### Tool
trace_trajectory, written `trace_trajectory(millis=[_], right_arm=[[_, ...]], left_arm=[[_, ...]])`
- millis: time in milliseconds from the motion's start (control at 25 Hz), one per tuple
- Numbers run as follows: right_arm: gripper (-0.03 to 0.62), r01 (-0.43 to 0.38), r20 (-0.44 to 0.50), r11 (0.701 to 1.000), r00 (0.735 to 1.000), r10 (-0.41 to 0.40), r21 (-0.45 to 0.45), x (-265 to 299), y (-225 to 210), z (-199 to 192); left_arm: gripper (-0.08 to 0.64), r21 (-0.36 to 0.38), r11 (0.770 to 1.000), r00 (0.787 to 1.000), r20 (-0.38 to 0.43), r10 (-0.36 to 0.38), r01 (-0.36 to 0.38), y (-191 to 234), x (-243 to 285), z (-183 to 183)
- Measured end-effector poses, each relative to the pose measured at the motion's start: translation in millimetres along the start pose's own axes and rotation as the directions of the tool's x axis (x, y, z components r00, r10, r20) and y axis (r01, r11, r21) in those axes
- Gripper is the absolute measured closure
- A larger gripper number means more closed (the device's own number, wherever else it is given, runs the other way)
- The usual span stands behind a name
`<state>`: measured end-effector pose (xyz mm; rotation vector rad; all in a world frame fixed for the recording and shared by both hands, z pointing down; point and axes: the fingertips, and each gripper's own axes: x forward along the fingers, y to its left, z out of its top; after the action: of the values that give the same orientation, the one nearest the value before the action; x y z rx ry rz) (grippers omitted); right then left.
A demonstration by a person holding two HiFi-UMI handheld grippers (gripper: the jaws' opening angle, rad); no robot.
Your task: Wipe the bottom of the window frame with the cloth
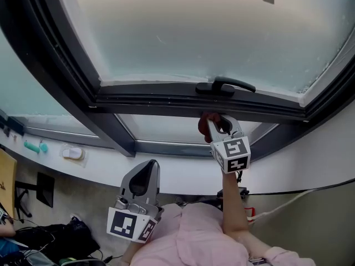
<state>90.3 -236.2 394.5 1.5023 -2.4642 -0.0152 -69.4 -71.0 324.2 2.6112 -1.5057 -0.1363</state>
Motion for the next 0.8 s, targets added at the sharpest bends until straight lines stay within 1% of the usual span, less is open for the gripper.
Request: trace_trajectory(millis=[120, 360, 800], right_arm=[[0.538, 0.004, 0.000, 1.000, 1.000, -0.004, 0.003, -4, -8, -3], [0.538, 0.025, -0.006, 1.000, 1.000, -0.025, 0.013, -16, -27, -9], [0.538, 0.050, -0.005, 0.999, 0.999, -0.050, 0.021, -32, -54, -16]], left_arm=[[0.560, 0.000, 1.000, 1.000, -0.002, -0.001, 0.001, -6, 5, -1], [0.560, 0.003, 0.999, 0.999, -0.008, -0.033, 0.033, -23, 16, -2], [0.560, -0.003, 0.998, 0.998, -0.017, -0.060, 0.060, -44, 34, -7]])
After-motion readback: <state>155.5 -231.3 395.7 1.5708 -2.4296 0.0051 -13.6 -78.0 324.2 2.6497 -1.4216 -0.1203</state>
